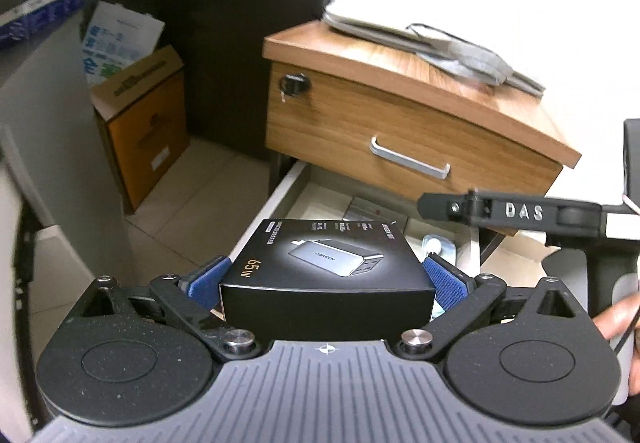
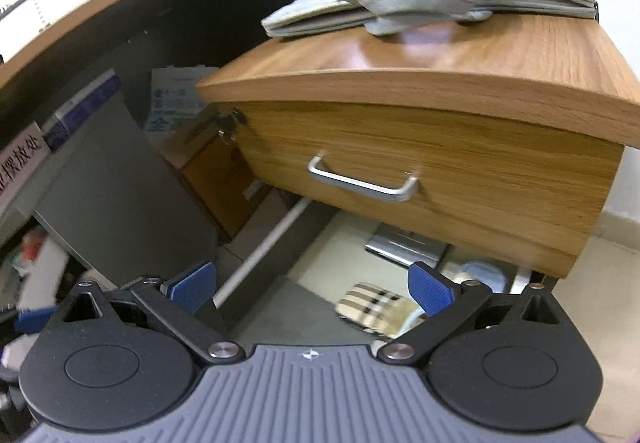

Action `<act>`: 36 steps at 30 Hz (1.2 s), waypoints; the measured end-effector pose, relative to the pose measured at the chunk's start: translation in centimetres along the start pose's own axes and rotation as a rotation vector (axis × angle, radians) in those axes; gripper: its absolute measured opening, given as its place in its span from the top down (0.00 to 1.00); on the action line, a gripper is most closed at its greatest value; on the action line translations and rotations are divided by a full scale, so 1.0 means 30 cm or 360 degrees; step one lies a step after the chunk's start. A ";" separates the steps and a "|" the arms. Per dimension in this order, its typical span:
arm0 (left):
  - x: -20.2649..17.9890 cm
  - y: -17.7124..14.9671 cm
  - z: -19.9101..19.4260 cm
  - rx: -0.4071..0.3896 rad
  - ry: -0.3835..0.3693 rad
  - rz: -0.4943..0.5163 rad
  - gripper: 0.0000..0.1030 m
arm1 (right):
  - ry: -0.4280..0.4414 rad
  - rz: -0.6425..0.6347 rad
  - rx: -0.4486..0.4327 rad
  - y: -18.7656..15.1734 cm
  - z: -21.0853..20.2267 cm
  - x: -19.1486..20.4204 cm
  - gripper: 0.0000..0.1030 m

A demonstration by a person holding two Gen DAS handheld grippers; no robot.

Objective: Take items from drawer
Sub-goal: 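Carry the black box with the left tool to the grey shelf unit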

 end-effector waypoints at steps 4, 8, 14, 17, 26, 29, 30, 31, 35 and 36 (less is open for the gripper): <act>0.013 -0.010 -0.087 -0.0053 -0.0014 -0.0007 0.02 | 0.0000 0.0028 -0.0038 -0.006 -0.065 0.072 0.00; 0.035 -0.033 -0.166 -0.0093 -0.0009 -0.0006 0.02 | -0.0003 -0.0021 -0.0044 -0.014 -0.121 0.145 0.00; 0.092 -0.061 -0.287 -0.0136 0.0011 -0.0042 0.02 | 0.0027 -0.0051 -0.0070 -0.019 -0.211 0.244 0.00; 0.130 -0.064 -0.343 -0.0165 0.0035 -0.0070 0.02 | 0.0052 -0.0076 -0.0068 -0.029 -0.247 0.299 0.00; 0.257 -0.057 -0.528 -0.0273 0.0131 -0.0105 0.02 | 0.0151 -0.0217 -0.0053 -0.070 -0.327 0.487 0.00; 0.296 -0.059 -0.583 -0.0303 0.0176 -0.0101 0.02 | 0.0179 -0.0271 -0.0045 -0.080 -0.335 0.548 0.00; 0.311 -0.062 -0.604 -0.0313 0.0190 -0.0108 0.02 | 0.0189 -0.0289 -0.0043 -0.083 -0.338 0.568 0.00; 0.325 -0.063 -0.622 -0.0324 0.0205 -0.0115 0.02 | 0.0198 -0.0307 -0.0040 -0.086 -0.341 0.588 0.00; 0.396 -0.083 -0.708 -0.0378 0.0297 -0.0151 0.02 | 0.0243 -0.0360 -0.0036 -0.095 -0.346 0.667 0.00; 0.416 -0.089 -0.726 -0.0387 0.0317 -0.0166 0.02 | 0.0256 -0.0376 -0.0033 -0.098 -0.346 0.688 0.00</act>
Point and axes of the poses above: each gripper's, at about its wrist camera, not at the fingertips, and z roughly the way its jaws point, x to its left, y to its top, the point moved 6 cm from there along z, roughly the way its jaws point, and after that the axes turned 1 degree about x, right-handed, at the moved point
